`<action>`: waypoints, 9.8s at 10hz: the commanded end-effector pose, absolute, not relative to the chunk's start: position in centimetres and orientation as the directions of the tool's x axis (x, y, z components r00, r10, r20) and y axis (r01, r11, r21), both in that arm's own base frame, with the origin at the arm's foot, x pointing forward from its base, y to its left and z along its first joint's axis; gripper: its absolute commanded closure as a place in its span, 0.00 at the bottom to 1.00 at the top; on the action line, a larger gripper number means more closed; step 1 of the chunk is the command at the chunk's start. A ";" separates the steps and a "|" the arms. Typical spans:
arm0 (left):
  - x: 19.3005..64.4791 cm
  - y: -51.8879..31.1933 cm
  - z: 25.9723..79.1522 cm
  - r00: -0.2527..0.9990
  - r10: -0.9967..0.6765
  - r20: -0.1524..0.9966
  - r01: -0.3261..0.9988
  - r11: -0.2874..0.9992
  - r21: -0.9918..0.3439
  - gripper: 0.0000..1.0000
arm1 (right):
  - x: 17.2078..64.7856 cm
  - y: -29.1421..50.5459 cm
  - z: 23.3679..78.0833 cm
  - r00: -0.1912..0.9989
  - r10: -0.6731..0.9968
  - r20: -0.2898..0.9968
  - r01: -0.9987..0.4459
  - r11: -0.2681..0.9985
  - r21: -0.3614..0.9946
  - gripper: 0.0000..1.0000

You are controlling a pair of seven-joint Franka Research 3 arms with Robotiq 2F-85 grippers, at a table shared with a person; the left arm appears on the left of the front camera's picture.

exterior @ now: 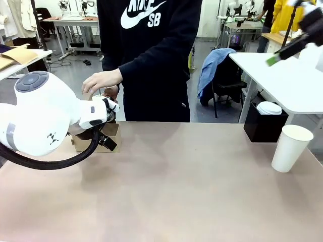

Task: Pour a drink into a cup and package it in a carrier.
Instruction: Pick up the 600 ml Paper Cup and place it in the middle top area of the table, then when a person places the Paper Cup Lid on the 600 ml Paper Cup , lift the 600 ml Paper Cup.

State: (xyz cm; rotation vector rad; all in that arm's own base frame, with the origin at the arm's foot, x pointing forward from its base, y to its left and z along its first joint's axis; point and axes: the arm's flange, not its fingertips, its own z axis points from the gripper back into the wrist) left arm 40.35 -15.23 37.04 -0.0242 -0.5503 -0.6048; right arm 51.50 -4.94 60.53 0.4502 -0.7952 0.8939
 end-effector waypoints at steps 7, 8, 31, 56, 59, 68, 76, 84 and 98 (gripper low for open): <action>40.4 -15.2 37.0 0.684 -0.533 0.498 0.546 0.827 0.135 0.00 | 44.3 -25.7 38.6 0.206 0.150 0.967 -0.892 0.435 0.123 0.00; 40.4 -15.2 37.0 0.684 -0.533 0.498 0.546 0.827 0.135 0.00 | 44.0 -26.2 36.7 0.202 0.120 0.972 -0.895 0.427 0.133 0.00; 40.4 -15.2 37.0 0.684 -0.533 0.498 0.546 0.827 0.135 0.00 | 42.2 -17.6 23.8 0.114 -0.025 0.993 -0.920 0.376 0.116 0.00; 40.4 -15.2 37.0 0.684 -0.533 0.498 0.546 0.827 0.135 0.00 | 46.9 11.0 39.7 0.115 -0.066 0.991 -0.833 0.538 0.132 0.20; 40.4 -15.2 37.0 0.684 -0.533 0.498 0.546 0.827 0.135 0.00 | 51.2 16.3 36.7 0.067 -0.054 0.996 -0.833 0.547 0.085 0.20; 40.4 -15.2 37.0 0.684 -0.533 0.498 0.546 0.827 0.135 0.00 | 55.7 18.3 30.7 0.157 -0.117 0.981 -0.878 0.439 0.193 0.20; 40.4 -15.2 37.0 0.684 -0.533 0.498 0.546 0.827 0.135 0.00 | 54.8 18.2 31.0 0.150 -0.102 0.983 -0.868 0.463 0.180 0.20; 40.4 -15.2 37.0 0.684 -0.533 0.498 0.546 0.827 0.135 0.00 | 54.8 18.2 31.0 0.150 -0.102 0.983 -0.868 0.463 0.180 0.20; 40.4 -15.2 37.0 0.684 -0.533 0.498 0.546 0.827 0.135 0.00 | 54.8 18.2 31.0 0.150 -0.102 0.983 -0.868 0.463 0.180 0.20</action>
